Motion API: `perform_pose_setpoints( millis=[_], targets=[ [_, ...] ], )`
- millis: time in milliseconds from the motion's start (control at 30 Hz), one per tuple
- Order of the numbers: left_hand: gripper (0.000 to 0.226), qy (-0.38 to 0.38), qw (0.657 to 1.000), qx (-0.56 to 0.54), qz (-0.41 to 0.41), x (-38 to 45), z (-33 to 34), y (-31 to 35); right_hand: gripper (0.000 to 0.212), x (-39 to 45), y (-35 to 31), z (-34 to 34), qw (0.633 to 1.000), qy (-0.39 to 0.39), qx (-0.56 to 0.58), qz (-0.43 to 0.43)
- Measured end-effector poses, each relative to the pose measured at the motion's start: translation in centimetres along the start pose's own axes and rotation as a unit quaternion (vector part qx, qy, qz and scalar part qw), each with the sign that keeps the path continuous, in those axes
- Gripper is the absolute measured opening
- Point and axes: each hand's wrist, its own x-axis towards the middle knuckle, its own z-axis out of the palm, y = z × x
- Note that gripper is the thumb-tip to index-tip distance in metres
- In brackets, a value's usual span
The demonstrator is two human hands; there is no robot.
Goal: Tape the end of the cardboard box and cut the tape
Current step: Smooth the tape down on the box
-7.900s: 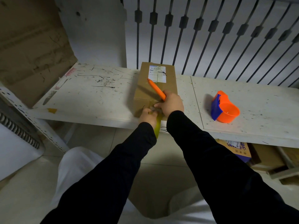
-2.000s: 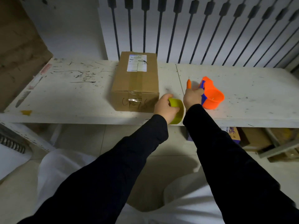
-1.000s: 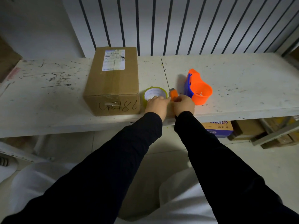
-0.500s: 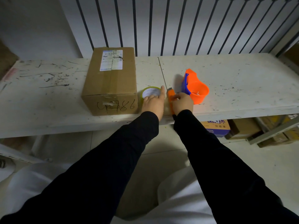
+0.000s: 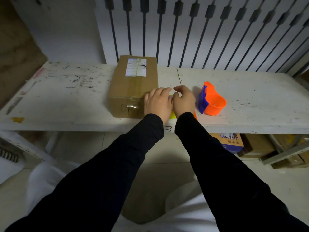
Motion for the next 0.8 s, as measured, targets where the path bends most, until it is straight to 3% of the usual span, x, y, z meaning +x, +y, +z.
perform_pose_setpoints(
  millis=[433, 600, 800],
  targets=[
    [0.035, 0.056, 0.997, 0.019, -0.057, -0.7, -4.4, -6.9, 0.027, -2.2, -4.3, 5.6, 0.984, -0.110, -0.028, -0.137],
    [0.038, 0.027, 0.994, -0.002, -0.103, -0.8, -4.9, -10.7, 0.032, -2.3, -3.7, 6.3, 0.961, -0.176, -0.103, -0.189],
    [0.034, 0.017, 0.993, -0.061, -0.099, -0.5, -4.5, -12.0, 0.038, -2.2, -2.9, 6.6, 0.947, -0.166, -0.174, -0.214]
  ],
)
